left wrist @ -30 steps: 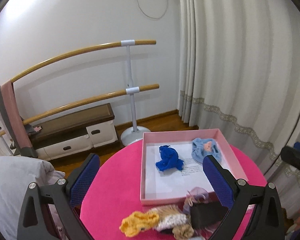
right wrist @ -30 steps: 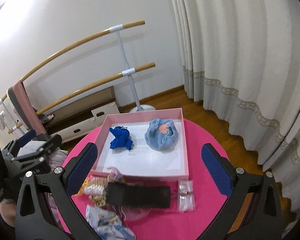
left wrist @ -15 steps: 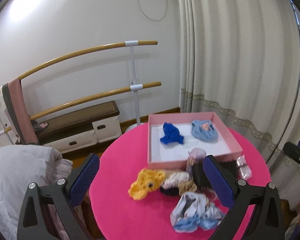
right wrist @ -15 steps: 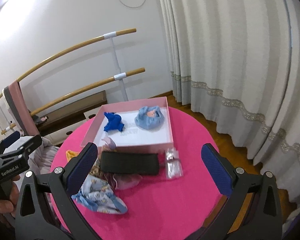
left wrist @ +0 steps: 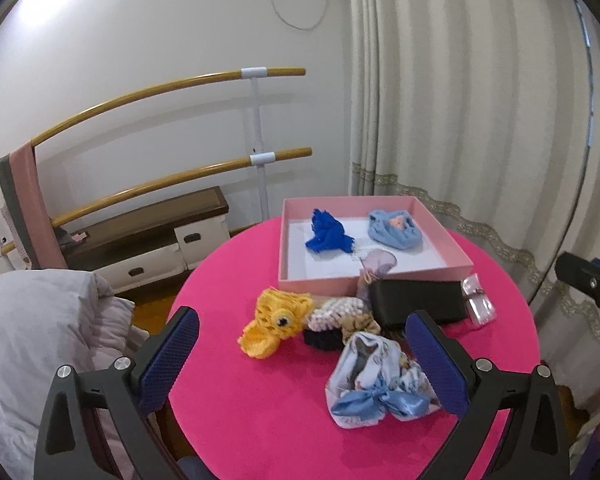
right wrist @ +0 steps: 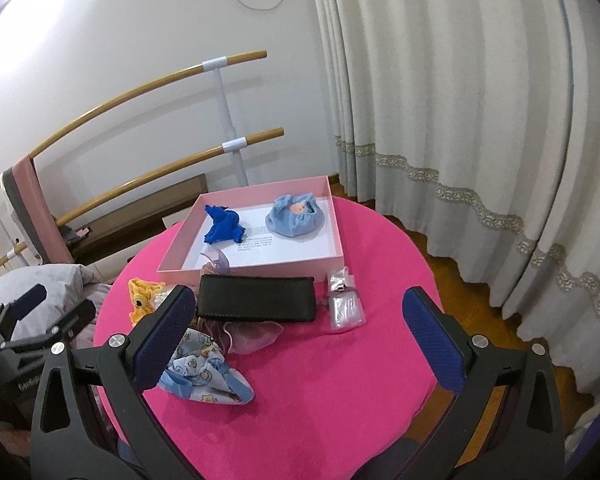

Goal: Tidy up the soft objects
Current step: 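Grasp the ribbon-tied cloth bundle with the left tool while the right tool grasps the clear bag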

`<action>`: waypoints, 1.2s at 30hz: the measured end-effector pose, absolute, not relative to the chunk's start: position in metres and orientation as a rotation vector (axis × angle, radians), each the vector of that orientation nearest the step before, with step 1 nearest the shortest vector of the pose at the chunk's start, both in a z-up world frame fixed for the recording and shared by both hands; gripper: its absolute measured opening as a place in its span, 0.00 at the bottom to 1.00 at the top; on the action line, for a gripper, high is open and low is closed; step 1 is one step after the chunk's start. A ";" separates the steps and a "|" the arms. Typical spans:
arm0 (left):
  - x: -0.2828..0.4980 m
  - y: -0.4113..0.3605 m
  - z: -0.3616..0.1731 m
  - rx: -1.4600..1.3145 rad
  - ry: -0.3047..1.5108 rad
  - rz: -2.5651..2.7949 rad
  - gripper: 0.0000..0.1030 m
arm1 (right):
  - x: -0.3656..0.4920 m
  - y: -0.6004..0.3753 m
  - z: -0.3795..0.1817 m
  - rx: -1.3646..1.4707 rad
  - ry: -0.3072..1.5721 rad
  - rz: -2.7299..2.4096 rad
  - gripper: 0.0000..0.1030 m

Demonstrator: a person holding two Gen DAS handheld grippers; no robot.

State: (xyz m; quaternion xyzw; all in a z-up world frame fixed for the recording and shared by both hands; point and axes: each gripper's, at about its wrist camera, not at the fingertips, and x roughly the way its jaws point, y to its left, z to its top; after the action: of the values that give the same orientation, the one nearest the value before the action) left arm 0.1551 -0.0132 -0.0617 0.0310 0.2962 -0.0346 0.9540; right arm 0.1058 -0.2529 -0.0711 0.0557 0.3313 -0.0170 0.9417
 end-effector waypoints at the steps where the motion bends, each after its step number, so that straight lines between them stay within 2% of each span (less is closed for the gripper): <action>1: 0.155 -0.014 -0.064 0.062 0.606 -0.072 1.00 | 0.106 -0.252 -0.072 0.114 0.679 -0.036 1.00; 19: 0.208 -0.053 -0.135 0.100 0.787 -0.093 1.00 | 0.128 -0.266 -0.111 0.122 0.777 -0.054 1.00; 29: 0.253 -0.059 -0.177 0.031 0.823 -0.105 1.00 | 0.160 -0.289 -0.165 0.107 0.894 -0.113 1.00; 30: 0.255 -0.059 -0.178 0.030 0.823 -0.108 0.99 | 0.163 -0.292 -0.169 0.109 0.903 -0.114 1.00; 32: 0.259 -0.061 -0.181 0.024 0.824 -0.127 0.89 | 0.169 -0.297 -0.180 0.102 0.923 -0.123 1.00; 36: 0.257 -0.066 -0.183 0.049 0.815 -0.132 0.85 | 0.181 -0.306 -0.196 0.100 0.955 -0.133 1.00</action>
State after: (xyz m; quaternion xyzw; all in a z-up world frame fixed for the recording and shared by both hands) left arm 0.2571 -0.0664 -0.1828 0.0236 0.3960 -0.0641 0.9157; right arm 0.1808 -0.3062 -0.1957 0.0479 0.4589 -0.0640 0.8849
